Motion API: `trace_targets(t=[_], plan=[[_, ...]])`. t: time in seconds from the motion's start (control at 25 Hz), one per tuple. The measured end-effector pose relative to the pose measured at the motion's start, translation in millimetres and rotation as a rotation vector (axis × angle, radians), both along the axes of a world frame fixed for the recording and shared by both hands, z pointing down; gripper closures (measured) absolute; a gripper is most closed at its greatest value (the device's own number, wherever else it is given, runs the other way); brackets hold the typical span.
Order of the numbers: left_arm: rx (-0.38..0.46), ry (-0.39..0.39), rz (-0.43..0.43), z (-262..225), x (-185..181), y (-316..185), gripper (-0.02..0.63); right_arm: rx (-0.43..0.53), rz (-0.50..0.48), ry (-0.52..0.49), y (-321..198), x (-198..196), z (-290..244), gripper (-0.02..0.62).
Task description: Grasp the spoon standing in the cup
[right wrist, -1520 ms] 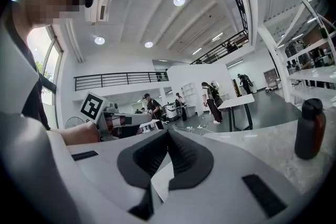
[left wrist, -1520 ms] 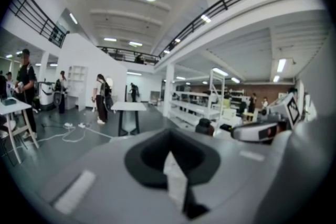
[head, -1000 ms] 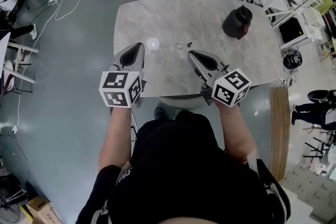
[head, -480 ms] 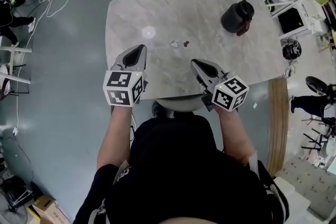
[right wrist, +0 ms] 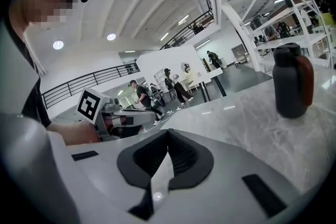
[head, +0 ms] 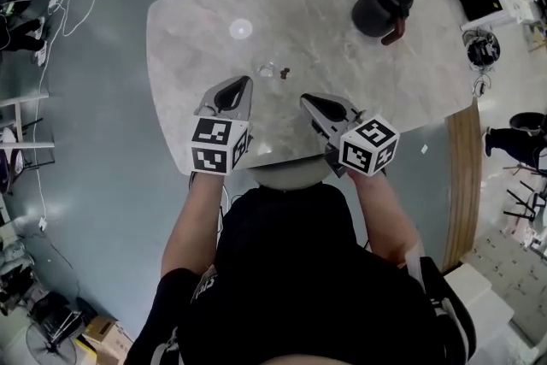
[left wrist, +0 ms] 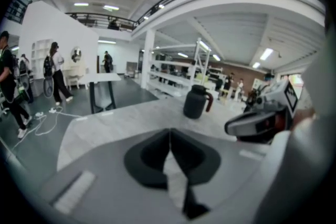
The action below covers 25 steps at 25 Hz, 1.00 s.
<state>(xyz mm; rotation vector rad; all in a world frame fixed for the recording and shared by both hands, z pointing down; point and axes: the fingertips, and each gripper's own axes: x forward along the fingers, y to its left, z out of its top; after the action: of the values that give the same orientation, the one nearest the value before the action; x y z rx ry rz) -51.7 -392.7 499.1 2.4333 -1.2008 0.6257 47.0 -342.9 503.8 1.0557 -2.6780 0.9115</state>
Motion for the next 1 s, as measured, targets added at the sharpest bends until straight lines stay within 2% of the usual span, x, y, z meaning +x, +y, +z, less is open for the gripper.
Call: trace_targets(t=[0.16, 0.28, 0.4, 0.84, 1.0], plan=[[-0.028, -0.042, 0.056, 18.1, 23.7, -5.6, 0.579, -0.015, 0.02, -0.014, -8.0, 7.7, 5.2, 0.6], [-0.053, -0.064, 0.105, 32.1, 44.1, -7.4, 0.508, -0.033, 0.038, -0.024, -9.1, 16.6, 11.1, 0.6], [-0.076, -0.079, 0.14, 43.0, 59.3, -9.8, 0.483, -0.049, 0.059, -0.028, -8.6, 28.5, 15.5, 0.6], [-0.154, -0.194, 0.211, 91.3, 77.5, -12.9, 0.437, -0.056, 0.117, -0.035, -10.7, 52.9, 19.3, 0.6], [-0.155, -0.244, 0.232, 102.5, 82.8, -13.6, 0.425, -0.063, 0.133, -0.038, -9.9, 63.1, 19.3, 0.6]])
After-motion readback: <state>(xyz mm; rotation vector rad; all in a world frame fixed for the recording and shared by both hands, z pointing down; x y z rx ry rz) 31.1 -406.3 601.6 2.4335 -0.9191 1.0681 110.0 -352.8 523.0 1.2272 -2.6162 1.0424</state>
